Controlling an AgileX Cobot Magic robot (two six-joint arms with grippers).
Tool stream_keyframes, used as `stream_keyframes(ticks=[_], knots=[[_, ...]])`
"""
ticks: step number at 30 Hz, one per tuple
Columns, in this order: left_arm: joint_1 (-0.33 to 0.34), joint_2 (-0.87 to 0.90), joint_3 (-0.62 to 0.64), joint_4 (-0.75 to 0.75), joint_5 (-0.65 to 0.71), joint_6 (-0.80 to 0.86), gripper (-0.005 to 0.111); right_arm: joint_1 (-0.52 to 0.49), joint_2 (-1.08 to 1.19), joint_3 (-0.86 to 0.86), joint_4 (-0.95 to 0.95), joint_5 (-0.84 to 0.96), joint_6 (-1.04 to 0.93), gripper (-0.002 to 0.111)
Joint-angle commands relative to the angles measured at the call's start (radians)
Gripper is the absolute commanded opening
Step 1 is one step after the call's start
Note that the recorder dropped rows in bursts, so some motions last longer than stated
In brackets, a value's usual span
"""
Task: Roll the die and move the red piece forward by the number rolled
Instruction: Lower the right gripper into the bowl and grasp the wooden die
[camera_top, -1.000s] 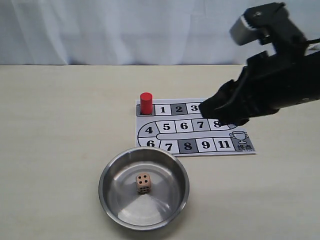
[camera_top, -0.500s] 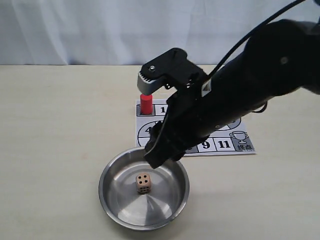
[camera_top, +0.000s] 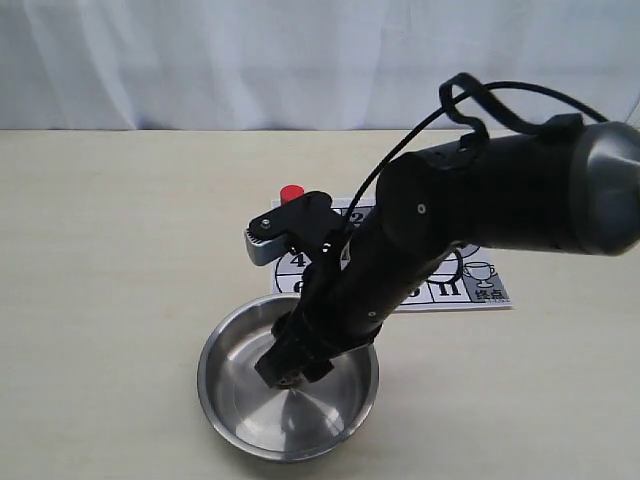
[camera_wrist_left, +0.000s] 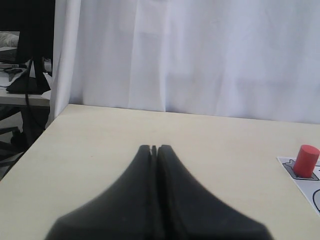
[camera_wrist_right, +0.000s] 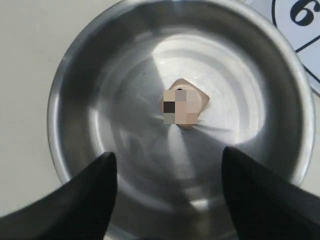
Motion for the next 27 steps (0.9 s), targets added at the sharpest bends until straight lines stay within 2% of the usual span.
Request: stream_keyframes(ticks=[1,7,27], knots=[[0.000,-0.001,-0.005,0.001,-0.013,0.000,0.000,0.002,0.040,-0.007,0.000,-0.070,0.018,0.070],[0.000,-0.001,-0.005,0.001,-0.013,0.000,0.000,0.002,0.089,-0.007,0.035,-0.161,0.015,0.065],[0.000,-0.001,-0.005,0.001,-0.013,0.000,0.000,0.002,0.198,-0.007,0.076,-0.273,-0.010,0.064]])
